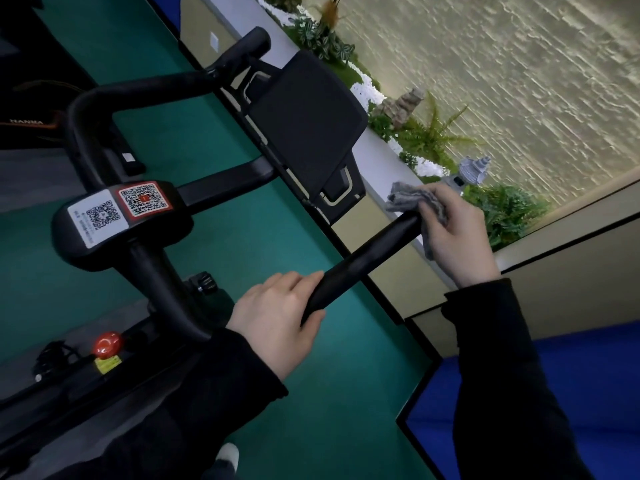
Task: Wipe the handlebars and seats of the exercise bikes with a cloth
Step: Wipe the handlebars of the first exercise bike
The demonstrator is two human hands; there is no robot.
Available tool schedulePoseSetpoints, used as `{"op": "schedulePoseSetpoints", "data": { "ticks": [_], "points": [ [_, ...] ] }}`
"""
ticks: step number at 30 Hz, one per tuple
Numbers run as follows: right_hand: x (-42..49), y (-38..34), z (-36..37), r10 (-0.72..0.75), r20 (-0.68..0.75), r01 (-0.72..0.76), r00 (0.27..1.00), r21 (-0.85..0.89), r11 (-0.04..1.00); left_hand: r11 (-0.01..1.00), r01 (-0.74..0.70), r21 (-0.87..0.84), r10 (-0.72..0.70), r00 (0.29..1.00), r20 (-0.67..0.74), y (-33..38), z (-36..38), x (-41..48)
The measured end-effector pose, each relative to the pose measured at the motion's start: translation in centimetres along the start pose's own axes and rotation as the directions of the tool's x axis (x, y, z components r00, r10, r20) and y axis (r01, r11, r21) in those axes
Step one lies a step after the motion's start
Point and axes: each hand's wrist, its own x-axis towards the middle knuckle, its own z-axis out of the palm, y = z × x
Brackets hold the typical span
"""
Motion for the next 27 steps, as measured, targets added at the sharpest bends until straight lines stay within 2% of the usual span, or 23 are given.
{"op": "schedulePoseSetpoints", "data": {
  "ticks": [2,5,8,13,15,17,21,24,27],
  "points": [
    [1.4,-0.7,-0.1,-0.070,0.165,0.104,0.984,-0.209,0.972,1.000,0.022,-0.019,-0.022,1.000,0.001,0.0,0.1,0.0],
    [2.6,-2.0,0.4,-0.136,0.471,0.340,0.871,-0.381,0.860,0.998,0.045,-0.038,-0.044,0.999,0.012,-0.2,0.2,0.0],
    [2.4,-3.1,1.6,-0.159,0.628,0.457,0.762,-0.347,0.819,0.997,0.057,-0.053,-0.056,0.998,0.024,-0.3,0.2,0.1],
    [0.8,-4.0,3.2,-0.218,0.730,0.449,0.648,-0.136,0.883,0.998,0.057,-0.024,-0.056,0.998,0.035,-0.5,0.3,0.1],
    [0.8,-3.8,3.0,-0.248,0.735,0.472,0.631,-0.110,0.875,0.998,0.053,-0.029,-0.052,0.998,0.036,-0.5,0.3,0.2],
    [1.1,-3.4,2.3,-0.276,0.711,0.512,0.647,-0.137,0.848,0.997,0.055,-0.045,-0.054,0.998,0.031,-0.5,0.3,0.2],
    [2.4,-2.3,0.3,-0.274,0.608,0.508,0.745,-0.251,0.824,0.997,0.061,-0.050,-0.060,0.998,0.018,-0.5,0.3,0.1],
    [2.9,-1.2,-1.0,-0.269,0.509,0.446,0.818,-0.266,0.854,0.997,0.070,-0.041,-0.070,0.997,0.021,-0.4,0.3,0.1],
    [2.7,0.7,-1.8,-0.215,0.305,0.302,0.928,-0.273,0.913,0.997,0.074,-0.035,-0.072,0.997,0.037,-0.4,0.2,0.1]
  ]
}}
